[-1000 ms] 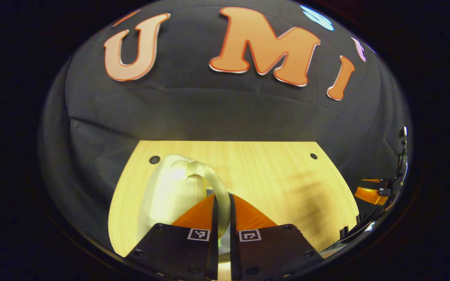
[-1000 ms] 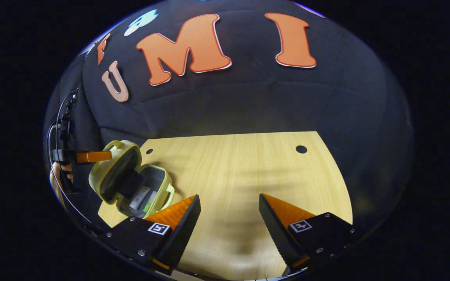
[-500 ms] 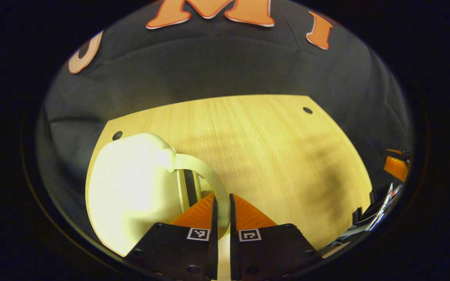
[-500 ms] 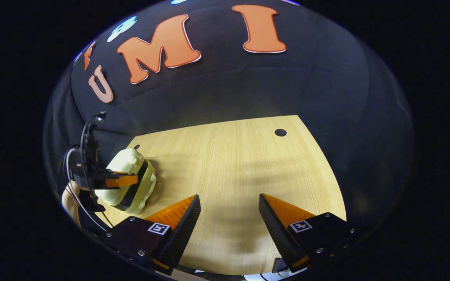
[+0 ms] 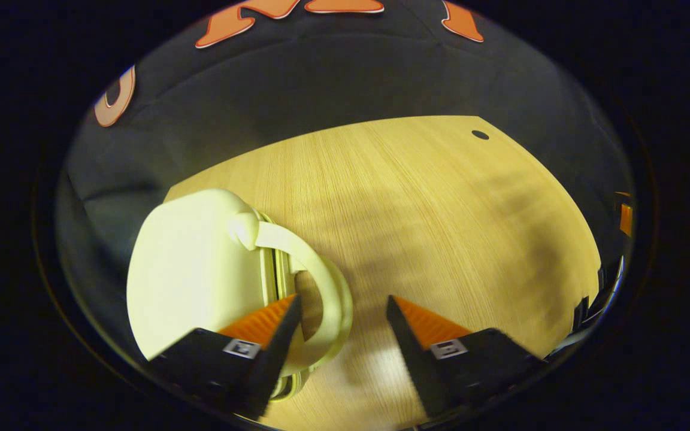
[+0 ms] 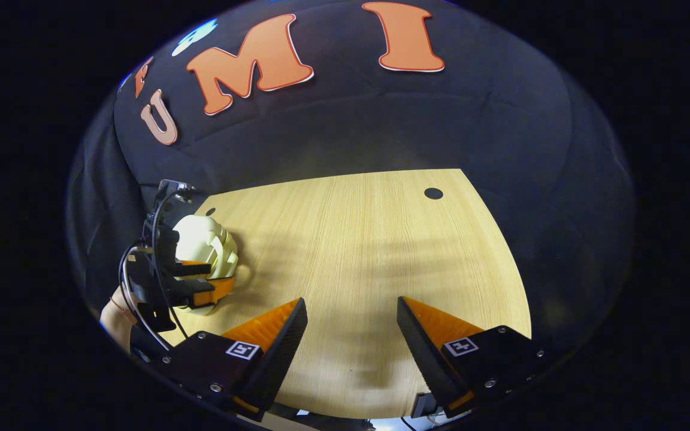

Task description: First open the suitcase, pack the skin care products into it, and then close the suitcase.

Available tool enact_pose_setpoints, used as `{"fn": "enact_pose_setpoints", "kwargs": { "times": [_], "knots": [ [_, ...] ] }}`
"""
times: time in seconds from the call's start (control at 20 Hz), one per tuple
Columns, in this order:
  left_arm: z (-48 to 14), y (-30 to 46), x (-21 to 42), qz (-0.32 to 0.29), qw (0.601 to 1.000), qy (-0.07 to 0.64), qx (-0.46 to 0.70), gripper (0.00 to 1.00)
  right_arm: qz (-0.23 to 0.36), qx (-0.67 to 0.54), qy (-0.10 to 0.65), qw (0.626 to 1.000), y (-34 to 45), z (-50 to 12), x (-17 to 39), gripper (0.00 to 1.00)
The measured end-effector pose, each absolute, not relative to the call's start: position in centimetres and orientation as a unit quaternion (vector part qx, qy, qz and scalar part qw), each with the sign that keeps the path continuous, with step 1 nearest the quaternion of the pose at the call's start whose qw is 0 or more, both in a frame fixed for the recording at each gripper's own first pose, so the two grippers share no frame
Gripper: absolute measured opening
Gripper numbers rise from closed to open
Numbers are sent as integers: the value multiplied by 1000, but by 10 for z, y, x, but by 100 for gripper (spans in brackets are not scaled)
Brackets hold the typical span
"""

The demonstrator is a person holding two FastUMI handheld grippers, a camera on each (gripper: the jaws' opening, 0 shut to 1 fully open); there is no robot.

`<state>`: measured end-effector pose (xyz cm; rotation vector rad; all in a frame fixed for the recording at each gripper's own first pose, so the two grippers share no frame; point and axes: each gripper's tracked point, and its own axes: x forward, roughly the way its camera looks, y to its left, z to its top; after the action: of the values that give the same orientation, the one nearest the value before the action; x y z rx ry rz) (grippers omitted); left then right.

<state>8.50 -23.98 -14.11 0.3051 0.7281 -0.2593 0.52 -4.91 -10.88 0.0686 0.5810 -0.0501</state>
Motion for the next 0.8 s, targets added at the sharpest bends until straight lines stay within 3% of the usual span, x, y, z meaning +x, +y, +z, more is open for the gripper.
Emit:
{"fn": "enact_pose_setpoints", "kwargs": {
  "times": [0.05,0.15,0.55,0.7,0.8],
  "knots": [
    [-123,-245,85,-128,923,334,143,96,-24,34,283,958,-48,-108,3,96],
    [-91,-243,80,-124,943,283,125,99,-25,34,269,962,-42,-99,4,96],
    [99,-194,38,-107,994,37,1,99,-47,5,111,993,-3,-24,11,96],
    [140,-159,21,-82,996,-43,-8,98,-44,8,50,998,19,4,4,96],
    [147,-143,1,-76,995,-59,-23,98,-50,5,29,998,29,11,-2,95]
  ]
}}
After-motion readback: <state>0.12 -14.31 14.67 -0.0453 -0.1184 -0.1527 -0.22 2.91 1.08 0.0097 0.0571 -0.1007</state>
